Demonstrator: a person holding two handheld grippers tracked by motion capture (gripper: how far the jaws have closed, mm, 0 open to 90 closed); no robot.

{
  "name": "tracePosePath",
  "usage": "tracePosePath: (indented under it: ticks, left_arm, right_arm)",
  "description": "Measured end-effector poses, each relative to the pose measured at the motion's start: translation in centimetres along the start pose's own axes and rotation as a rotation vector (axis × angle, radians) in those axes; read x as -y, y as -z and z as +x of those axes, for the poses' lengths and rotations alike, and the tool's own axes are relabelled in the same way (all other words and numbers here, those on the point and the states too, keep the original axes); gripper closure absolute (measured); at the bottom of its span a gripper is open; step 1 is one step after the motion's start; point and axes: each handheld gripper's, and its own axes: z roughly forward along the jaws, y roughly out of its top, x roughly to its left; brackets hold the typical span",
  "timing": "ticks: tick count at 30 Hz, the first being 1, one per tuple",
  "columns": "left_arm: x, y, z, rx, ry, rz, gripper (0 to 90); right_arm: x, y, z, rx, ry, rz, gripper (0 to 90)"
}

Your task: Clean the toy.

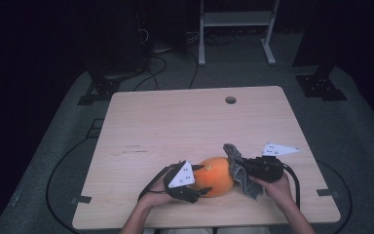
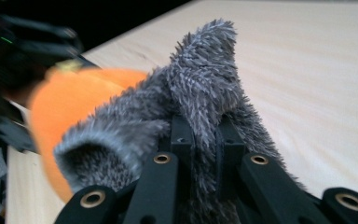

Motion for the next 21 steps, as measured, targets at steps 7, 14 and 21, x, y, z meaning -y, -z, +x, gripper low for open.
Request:
tracePosePath:
  ticks: [7,14,21]
  left_arm:
    - [0.1,0.1,0.1,-0.004,0.010,-0.005,28.3]
    - [-0.1,0.0,-0.3,-0.008,-0.019,0.003,27.5]
    - [-0.2,-0.1,-0.2,-0.007,-0.013,0.001,27.2]
  right_arm:
    - [0.7,0.0,-1.0,0.052,-0.034,0.074,80.6]
    - [-0.1,0.4,0.3,0.004,0.024,0.011,80.5]
    - [-0.2,0.7,0.2,0.016,0.019,-0.001,80.5]
